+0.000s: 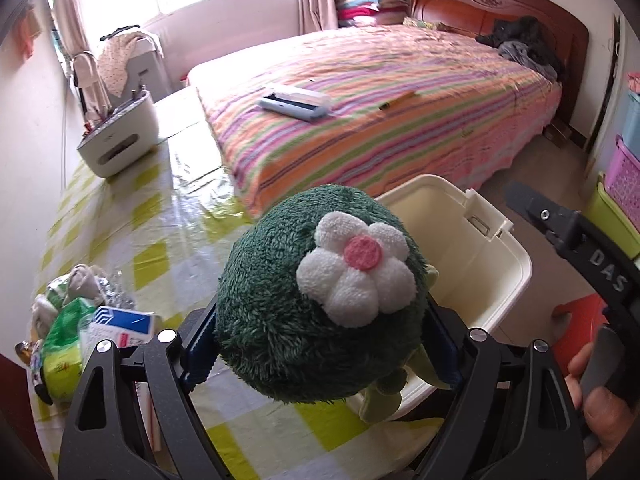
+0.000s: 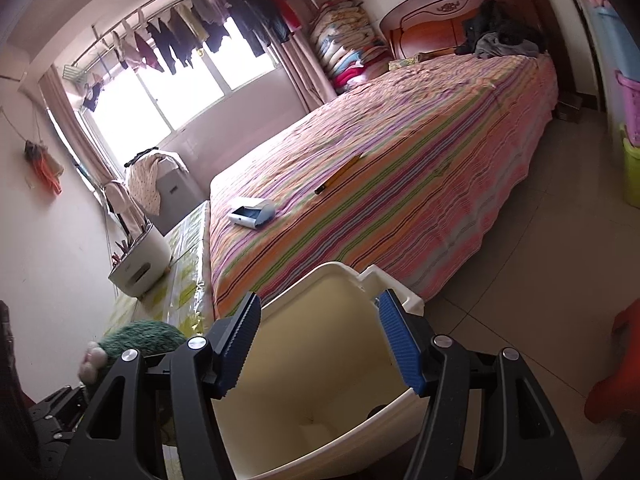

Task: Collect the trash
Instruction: 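Lower the green plush toy into the cream bin and open the left tool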

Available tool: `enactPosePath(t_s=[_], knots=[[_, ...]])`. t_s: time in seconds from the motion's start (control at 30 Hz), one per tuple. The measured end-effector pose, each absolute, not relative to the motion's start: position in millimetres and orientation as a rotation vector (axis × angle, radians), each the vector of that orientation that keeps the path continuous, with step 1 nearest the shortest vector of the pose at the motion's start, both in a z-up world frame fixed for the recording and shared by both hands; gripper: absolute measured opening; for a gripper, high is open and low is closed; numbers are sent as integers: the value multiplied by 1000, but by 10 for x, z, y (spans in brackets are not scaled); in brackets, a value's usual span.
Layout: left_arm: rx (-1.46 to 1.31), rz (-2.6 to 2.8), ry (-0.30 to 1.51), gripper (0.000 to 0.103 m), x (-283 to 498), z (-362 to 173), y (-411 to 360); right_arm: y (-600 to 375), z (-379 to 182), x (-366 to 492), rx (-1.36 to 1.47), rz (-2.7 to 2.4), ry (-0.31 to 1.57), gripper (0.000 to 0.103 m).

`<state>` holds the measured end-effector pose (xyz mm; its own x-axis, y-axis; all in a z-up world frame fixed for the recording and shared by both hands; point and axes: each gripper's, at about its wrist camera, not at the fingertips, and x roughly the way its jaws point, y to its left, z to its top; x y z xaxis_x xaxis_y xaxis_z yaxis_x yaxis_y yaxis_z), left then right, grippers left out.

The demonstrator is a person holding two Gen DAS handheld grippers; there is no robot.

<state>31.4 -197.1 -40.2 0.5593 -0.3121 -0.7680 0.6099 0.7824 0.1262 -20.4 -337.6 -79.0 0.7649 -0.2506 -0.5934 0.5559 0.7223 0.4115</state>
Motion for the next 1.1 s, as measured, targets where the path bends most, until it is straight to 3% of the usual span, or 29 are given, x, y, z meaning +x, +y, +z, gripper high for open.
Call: enactPosePath(t_s=[0.37,0.63,0.87,1.1], knots=[[455,-566,839,90,346,-487,-2172,-3421,-726,-303,625,-500,501,60],[497,-586,784,91,256,-366,-2129,-3392,-712,-320,619,-517,485,67],[444,-551,693,92,188,-104,-1861,-3324,-710,-302,606,-517,481,67],[368,-492,674,92,304,83,-1396,-3166,-701,-223,573,-492,483,74]])
